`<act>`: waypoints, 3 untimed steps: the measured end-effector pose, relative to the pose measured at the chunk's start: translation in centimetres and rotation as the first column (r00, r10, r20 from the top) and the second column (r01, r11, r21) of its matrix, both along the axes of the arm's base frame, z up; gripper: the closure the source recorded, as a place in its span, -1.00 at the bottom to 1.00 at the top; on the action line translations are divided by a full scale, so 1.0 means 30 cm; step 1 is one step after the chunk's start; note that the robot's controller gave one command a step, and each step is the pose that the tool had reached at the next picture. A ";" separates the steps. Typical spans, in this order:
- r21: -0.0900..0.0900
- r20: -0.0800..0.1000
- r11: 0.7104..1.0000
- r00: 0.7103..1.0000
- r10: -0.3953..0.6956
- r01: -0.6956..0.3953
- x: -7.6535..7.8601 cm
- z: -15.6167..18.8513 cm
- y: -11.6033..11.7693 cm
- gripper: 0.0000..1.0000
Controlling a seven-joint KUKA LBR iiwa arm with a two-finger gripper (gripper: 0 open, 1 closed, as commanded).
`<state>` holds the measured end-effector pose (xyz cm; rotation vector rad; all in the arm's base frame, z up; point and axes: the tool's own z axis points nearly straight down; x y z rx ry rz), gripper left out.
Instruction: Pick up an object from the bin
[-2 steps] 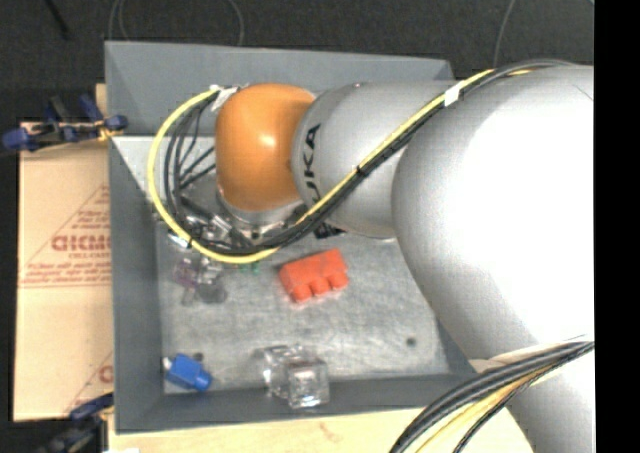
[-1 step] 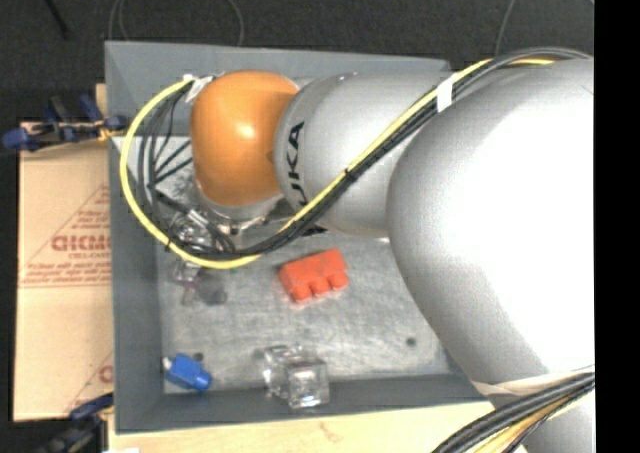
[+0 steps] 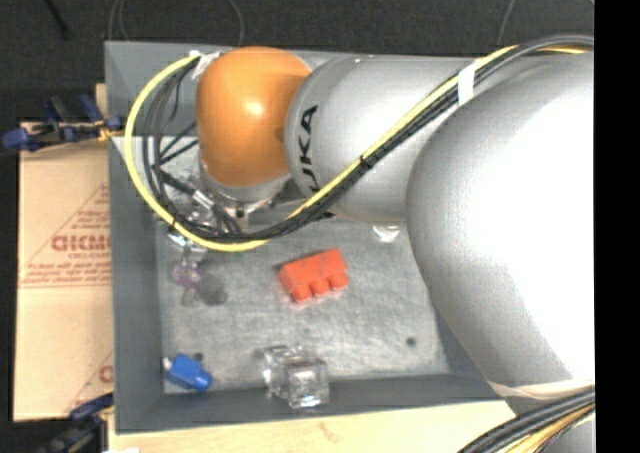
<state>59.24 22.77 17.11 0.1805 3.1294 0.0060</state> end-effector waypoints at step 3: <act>-0.002 -0.007 0.999 0.999 -0.051 0.051 -0.005 0.047 0.027 1.00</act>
Offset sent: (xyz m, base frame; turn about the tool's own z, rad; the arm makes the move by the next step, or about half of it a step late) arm -0.0012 -0.0056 0.0086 0.0226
